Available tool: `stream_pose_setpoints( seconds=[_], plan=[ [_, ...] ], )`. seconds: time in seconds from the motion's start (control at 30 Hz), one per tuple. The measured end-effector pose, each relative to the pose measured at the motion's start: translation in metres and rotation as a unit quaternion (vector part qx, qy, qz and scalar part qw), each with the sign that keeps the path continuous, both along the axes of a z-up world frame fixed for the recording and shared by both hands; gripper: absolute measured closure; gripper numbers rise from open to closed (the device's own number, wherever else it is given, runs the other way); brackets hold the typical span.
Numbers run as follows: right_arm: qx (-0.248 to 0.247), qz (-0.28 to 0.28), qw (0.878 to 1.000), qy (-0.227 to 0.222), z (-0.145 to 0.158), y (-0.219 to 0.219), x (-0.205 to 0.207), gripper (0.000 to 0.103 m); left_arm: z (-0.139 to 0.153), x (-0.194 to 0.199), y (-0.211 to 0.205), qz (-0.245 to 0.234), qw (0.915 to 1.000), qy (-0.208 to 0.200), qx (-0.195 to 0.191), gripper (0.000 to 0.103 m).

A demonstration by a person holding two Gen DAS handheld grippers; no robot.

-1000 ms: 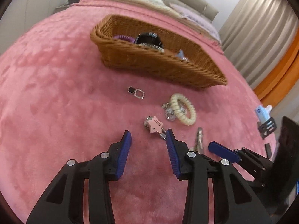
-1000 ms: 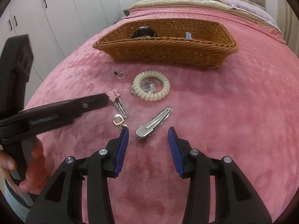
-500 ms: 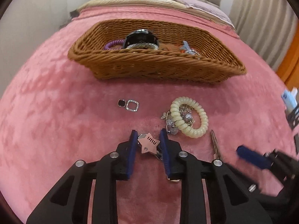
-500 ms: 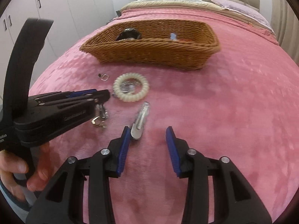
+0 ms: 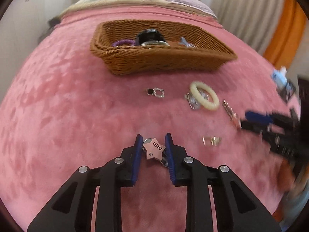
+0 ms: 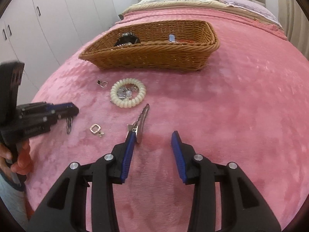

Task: Organize jewelry
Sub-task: 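Grasp the pink star hair clip with the left tool while the right tool grasps the silver clip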

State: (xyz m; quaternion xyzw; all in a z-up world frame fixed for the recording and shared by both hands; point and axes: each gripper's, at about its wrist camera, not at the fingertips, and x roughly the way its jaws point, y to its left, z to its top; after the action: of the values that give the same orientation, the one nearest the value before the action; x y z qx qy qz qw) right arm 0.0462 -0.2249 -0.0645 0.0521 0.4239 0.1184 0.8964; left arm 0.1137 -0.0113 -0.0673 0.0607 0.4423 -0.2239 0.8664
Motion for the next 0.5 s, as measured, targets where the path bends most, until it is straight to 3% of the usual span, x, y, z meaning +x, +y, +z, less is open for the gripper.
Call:
stream_pose_setpoints(
  seconds=[0.1,0.13,0.2,0.3,0.4,0.5],
  plan=[
    [0.012,0.005,1.000,-0.007,0.003,0.000,-0.001,0.066,0.000,-0.003,0.001,0.002,1.0000,-0.004,-0.003,0.077],
    [0.017,0.007,1.000,-0.011,0.005,0.000,-0.002,0.066,0.000,-0.003,0.003,0.009,0.9999,-0.001,-0.009,0.072],
    [0.020,0.011,1.000,-0.018,0.007,0.001,-0.004,0.066,0.001,-0.006,0.009,0.035,0.9992,0.000,-0.021,0.061],
    [0.021,0.018,0.999,-0.024,0.009,0.005,-0.006,0.066,-0.002,-0.018,0.014,0.097,0.9945,0.016,-0.037,0.059],
    [0.014,0.030,0.999,-0.022,0.007,0.013,-0.007,0.066,-0.003,-0.027,0.001,0.120,0.9926,0.007,-0.018,0.056],
    [-0.001,0.035,0.999,-0.018,0.004,0.021,-0.007,0.061,-0.007,-0.032,-0.018,0.129,0.9905,-0.020,0.043,0.054]
  ],
)
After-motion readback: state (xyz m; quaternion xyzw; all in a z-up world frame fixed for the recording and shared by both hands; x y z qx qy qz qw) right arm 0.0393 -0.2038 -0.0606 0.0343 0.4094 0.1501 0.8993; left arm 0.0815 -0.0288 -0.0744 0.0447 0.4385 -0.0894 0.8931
